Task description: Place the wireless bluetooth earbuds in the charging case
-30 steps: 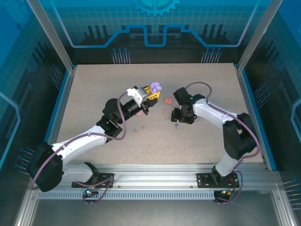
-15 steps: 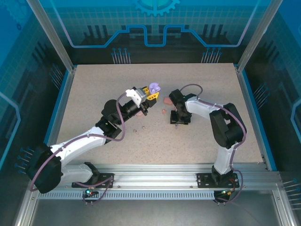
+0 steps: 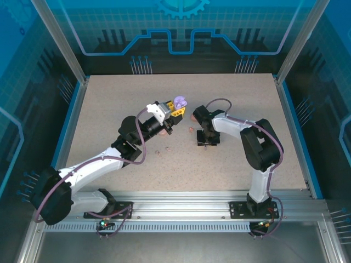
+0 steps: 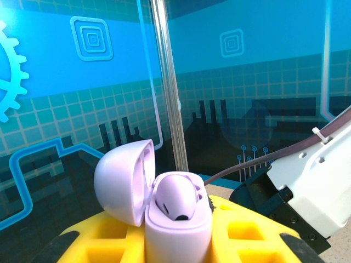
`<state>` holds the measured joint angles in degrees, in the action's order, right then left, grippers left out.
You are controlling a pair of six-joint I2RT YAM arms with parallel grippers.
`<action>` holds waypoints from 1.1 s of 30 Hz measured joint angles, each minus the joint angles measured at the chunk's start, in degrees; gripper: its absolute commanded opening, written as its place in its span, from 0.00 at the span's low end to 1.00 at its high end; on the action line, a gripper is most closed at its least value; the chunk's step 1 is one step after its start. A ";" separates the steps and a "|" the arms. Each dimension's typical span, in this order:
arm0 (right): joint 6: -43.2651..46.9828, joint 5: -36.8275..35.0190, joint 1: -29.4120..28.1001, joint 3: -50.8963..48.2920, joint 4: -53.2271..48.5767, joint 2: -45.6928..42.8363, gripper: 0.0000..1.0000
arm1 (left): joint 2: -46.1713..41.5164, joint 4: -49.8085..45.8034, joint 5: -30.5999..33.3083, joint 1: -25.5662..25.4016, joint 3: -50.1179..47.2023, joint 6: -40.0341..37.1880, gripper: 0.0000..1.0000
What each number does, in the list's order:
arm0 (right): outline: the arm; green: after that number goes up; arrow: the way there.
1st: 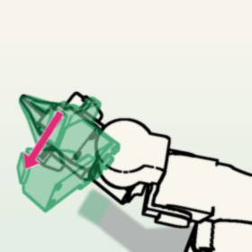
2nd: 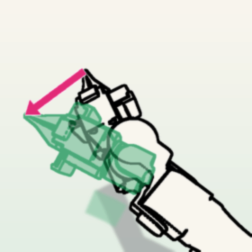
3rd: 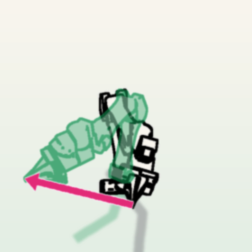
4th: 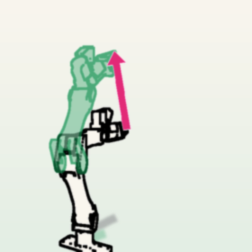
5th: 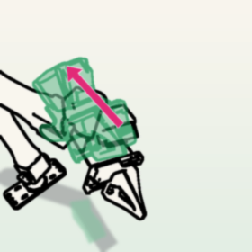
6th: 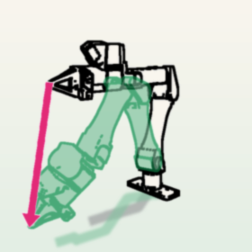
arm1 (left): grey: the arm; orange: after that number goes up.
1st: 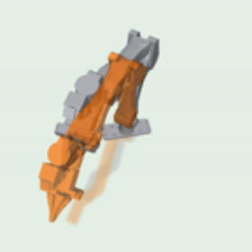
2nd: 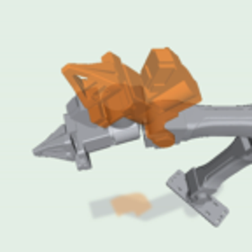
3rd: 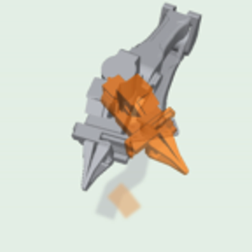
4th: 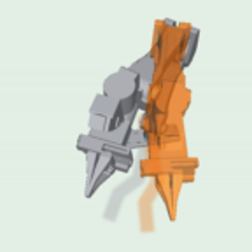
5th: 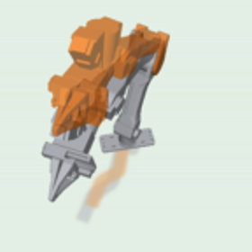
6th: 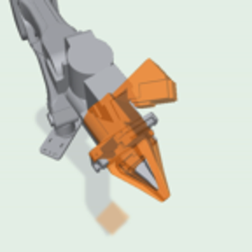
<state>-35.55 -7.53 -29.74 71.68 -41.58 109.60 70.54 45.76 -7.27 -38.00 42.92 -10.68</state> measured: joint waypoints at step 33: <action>-0.02 -1.49 -1.03 -1.27 0.92 -0.85 0.32 | 0.00 0.04 0.00 0.00 0.00 0.00 0.00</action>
<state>-35.57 -9.02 -30.76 70.41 -40.66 108.75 70.54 45.80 -7.27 -38.00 42.92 -10.68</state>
